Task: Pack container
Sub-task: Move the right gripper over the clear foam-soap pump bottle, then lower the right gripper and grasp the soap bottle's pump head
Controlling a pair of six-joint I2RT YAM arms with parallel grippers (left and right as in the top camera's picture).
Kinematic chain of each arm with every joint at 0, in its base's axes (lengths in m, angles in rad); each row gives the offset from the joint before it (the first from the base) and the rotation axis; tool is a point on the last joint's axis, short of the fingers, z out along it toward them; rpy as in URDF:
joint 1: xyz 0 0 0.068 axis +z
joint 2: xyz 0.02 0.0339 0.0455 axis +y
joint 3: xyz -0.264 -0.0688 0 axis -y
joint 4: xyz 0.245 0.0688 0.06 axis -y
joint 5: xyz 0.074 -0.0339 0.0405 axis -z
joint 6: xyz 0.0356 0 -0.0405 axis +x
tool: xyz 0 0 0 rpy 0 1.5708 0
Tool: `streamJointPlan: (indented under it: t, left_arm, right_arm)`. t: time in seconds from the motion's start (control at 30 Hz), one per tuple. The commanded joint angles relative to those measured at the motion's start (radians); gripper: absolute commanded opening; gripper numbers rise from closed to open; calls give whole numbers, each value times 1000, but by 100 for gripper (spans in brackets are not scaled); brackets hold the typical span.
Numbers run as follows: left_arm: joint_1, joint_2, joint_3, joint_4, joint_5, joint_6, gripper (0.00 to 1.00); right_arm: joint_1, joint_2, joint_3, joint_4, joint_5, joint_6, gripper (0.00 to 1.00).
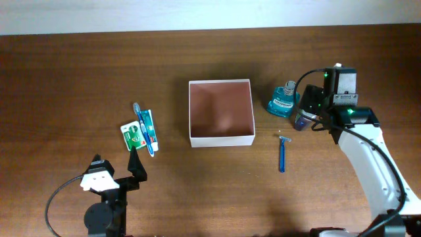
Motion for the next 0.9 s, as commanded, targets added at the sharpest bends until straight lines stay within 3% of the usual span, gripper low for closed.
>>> streamJointPlan:
  t: [0.0,0.23,0.33,0.43,0.8,0.87]
  left_arm:
    - [6,-5,-10,7,0,20,99]
    - [6,-5,-10,7,0,20,99]
    - [6,-5,-10,7,0,20,99]
    - [6,-5,-10,7,0,20,99]
    - [6,-5,-10,7,0,20,99]
    - [6,-5,-10,7,0,20,99]
  right_arm:
    - [-6,28,20,10,28,5,80]
    - [-5,29,20,11,28,-29,72]
    - [-6,29,20,4,28,-43,56]
    - [-5,29,20,-1,28,-43,49]
    - [-5,28,23,3,27,-70,47]
    - [-6,28,23,3,27,-70,35]
